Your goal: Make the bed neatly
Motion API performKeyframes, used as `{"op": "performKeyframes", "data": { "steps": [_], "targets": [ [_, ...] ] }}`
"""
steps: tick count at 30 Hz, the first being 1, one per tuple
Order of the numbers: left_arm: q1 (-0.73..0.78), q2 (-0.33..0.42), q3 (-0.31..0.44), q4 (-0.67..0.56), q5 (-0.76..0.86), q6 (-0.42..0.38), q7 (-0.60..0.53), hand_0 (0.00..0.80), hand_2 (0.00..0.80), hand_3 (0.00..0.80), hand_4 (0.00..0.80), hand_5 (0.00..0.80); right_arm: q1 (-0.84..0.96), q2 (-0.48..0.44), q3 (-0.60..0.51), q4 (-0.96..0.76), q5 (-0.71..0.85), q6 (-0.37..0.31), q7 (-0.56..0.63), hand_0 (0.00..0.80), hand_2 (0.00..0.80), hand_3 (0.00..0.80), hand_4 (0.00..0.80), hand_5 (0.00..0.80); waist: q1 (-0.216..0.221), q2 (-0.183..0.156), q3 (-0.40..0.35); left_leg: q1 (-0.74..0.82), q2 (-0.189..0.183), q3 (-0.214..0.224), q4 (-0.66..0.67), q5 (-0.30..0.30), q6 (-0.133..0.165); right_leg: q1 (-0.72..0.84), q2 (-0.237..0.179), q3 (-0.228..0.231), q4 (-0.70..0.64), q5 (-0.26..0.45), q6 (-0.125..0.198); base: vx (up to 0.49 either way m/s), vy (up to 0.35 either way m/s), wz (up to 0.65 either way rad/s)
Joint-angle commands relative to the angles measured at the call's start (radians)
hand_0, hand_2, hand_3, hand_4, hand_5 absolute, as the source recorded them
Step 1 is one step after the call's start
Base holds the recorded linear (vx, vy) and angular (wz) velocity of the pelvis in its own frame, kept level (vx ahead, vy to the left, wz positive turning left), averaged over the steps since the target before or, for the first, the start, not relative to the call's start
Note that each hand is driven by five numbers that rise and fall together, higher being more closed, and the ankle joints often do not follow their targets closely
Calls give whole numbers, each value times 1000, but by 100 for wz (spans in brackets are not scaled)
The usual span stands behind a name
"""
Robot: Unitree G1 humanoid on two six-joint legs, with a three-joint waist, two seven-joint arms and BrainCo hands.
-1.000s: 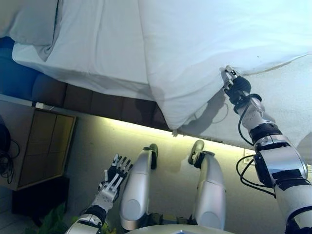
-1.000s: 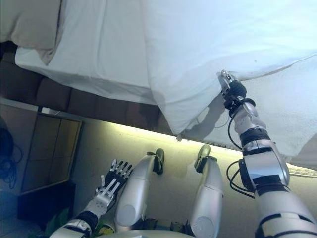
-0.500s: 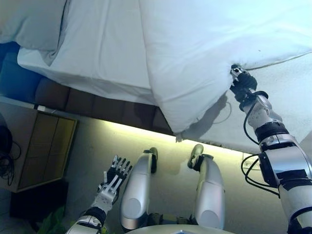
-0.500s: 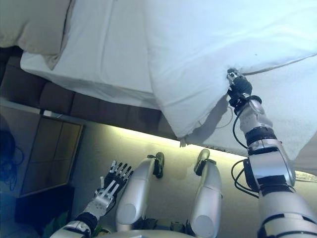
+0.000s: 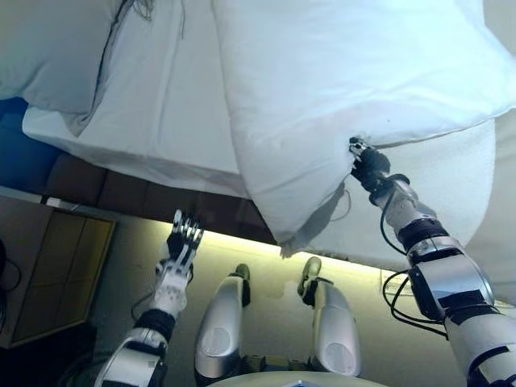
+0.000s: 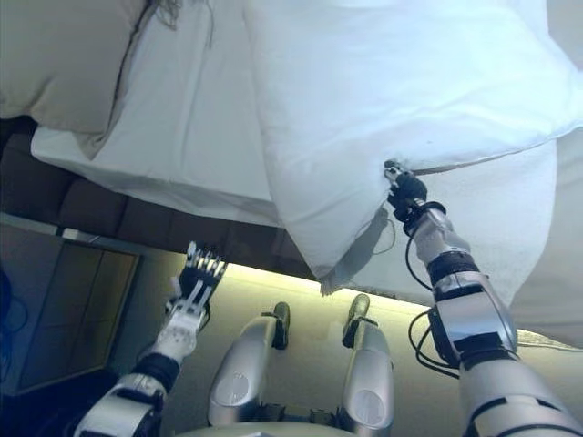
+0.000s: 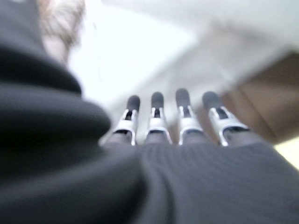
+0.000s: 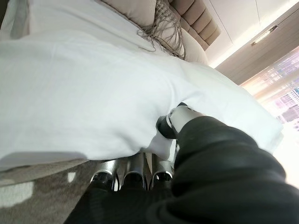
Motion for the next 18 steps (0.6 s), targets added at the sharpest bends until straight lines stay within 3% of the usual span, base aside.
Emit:
{"op": "performKeyframes", "data": {
  "steps": [1, 5, 11, 13, 18],
  "targets": [
    [-23, 7, -107, -30, 88, 86, -18, 0, 0, 0, 0, 0, -38, 26, 29, -137, 43, -32, 50, 800, 800, 800, 800, 800, 3, -34, -85, -9, 14, 18, -106, 121, -4, 87, 1, -3, -59, -24, 49, 30, -21, -9],
    [-85, -17, -158, -8, 31, 164, -14, 0, 0, 0, 0, 0, -67, 47, 65, -137, 48, -48, 52, 800, 800, 800, 800, 800, -7, -52, -86, -1, 20, 24, -129, 131, -10, 105, 16, -6, -105, -8, 52, 0, -48, -12],
    [-154, -66, -216, 63, -62, 372, 59, 0, 0, 0, 0, 0, -118, 71, 112, -178, 93, -60, 10, 800, 800, 800, 800, 800, -16, -102, -61, -42, 38, 15, -102, 123, -12, 85, 44, -13, -105, -5, 43, -59, -124, -2],
    [-152, -93, -219, 110, -134, 437, 92, 0, 0, 0, 0, 0, -121, 84, 124, -185, 104, -62, 8, 800, 800, 800, 800, 800, -17, -115, -59, -27, 47, 5, -102, 93, -20, 102, 57, -4, -108, -26, 52, 79, -120, 6],
    [-164, -150, -206, 210, -223, 542, 200, 0, 0, 0, 0, 0, -151, 121, 139, -177, 122, -74, 3, 800, 800, 800, 800, 800, -16, -147, -43, -26, 53, 4, -111, 92, -20, 116, 70, -4, -133, -18, 51, -14, -116, -5]
  ]
}}
